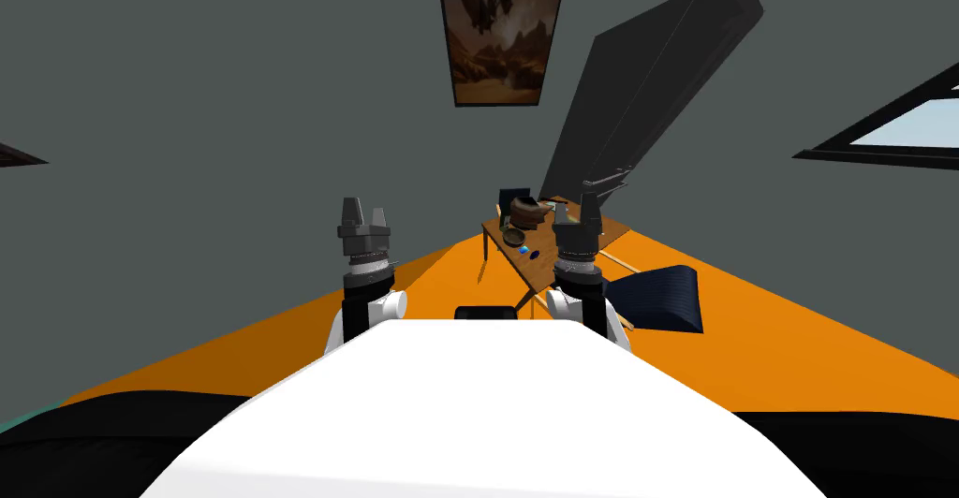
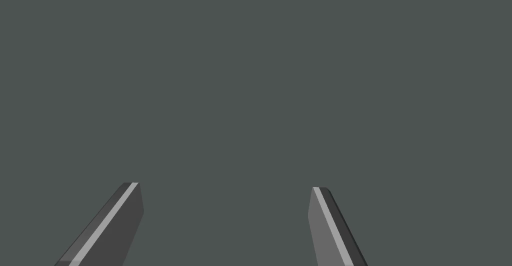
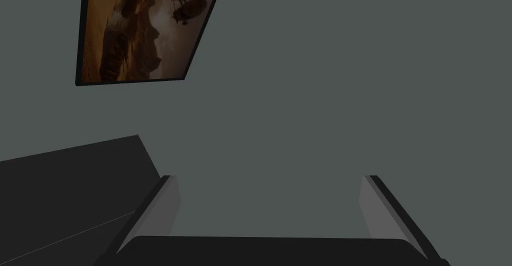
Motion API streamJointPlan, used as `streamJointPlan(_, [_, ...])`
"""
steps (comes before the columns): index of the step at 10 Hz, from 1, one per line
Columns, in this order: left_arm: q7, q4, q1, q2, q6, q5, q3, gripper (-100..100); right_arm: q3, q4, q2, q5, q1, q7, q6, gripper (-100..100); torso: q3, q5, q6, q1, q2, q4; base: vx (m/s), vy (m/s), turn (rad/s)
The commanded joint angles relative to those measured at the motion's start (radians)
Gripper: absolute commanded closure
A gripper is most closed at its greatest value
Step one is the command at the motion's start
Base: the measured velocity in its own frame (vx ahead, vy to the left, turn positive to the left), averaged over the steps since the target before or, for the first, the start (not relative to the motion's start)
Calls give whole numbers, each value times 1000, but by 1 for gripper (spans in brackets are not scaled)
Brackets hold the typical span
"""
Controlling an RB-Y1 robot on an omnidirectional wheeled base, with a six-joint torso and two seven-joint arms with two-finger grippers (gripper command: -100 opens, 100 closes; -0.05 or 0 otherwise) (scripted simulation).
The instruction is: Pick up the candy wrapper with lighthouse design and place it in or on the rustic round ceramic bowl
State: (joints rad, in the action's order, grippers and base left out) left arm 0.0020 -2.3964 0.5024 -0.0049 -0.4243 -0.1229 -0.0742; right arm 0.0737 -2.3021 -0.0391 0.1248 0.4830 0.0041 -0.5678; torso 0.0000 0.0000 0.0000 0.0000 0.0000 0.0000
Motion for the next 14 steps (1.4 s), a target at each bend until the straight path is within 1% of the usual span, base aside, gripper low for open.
streamJointPlan(1, [0, 0, 0, 0, 0, 0, 0, 0, 6, 30, -39, 9, -1, -1, 3, -100, 0, 0, 0, 0, 0, 0, -14, -22, 94])
streamJointPlan(3, [0, 0, 0, 0, 0, 0, 0, 0, 15, 73, -77, 22, 0, -4, 7, -100, 1, -1, 0, -3, 1, 0, -23, -43, 111])
streamJointPlan(6, [0, 0, 0, 0, 0, 0, 0, 0, 34, 164, -137, 51, 3, -13, 17, -100, 2, -1, 0, -5, 3, 1, -45, -66, 125])
streamJointPlan(7, [0, 0, 0, 0, 0, 0, 0, 0, 34, 164, -137, 51, 3, -13, 17, -100, 2, -1, 0, -6, 4, 1, -38, -52, 62])
streamJointPlan(8, [0, 0, 0, 0, 0, 0, 0, 0, 41, 194, -158, 63, 5, -17, 20, -100, 2, -1, 0, -4, 3, 1, -40, -45, 97])
streamJointPlan(9, [0, 0, 0, 0, 0, 0, 0, 0, 41, 200, -158, 63, 5, -17, 20, -100, 1, -1, 0, -4, 2, 1, -32, -34, 56])
streamJointPlan(10, [0, 0, 0, 0, 0, 0, 0, 0, 49, 233, -179, 75, 8, -22, 24, -100, 1, -1, 0, -3, 2, 0, -35, -38, 109])
streamJointPlan(11, [0, 0, 0, 0, 0, 0, 0, 0, 49, 239, -179, 75, 8, -22, 24, -100, 1, -1, 0, -3, 2, 0, -34, -36, 69])
streamJointPlan(12, [0, 0, 0, 0, 0, 0, 0, 0, 57, 273, -201, 88, 10, -26, 28, -100, 1, -1, 0, -3, 2, 1, -52, -43, 139])
streamJointPlan(13, [0, 0, 0, 0, 0, 0, 0, 0, 57, 279, -201, 88, 10, -26, 28, -100, 2, -1, 0, -3, 3, 1, -40, -49, 60])
streamJointPlan(14, [0, 0, 0, 0, 0, 0, 0, 0, 65, 321, -222, 101, 13, -31, 32, -100, 1, -1, 0, -4, 2, 1, -45, -56, 121])
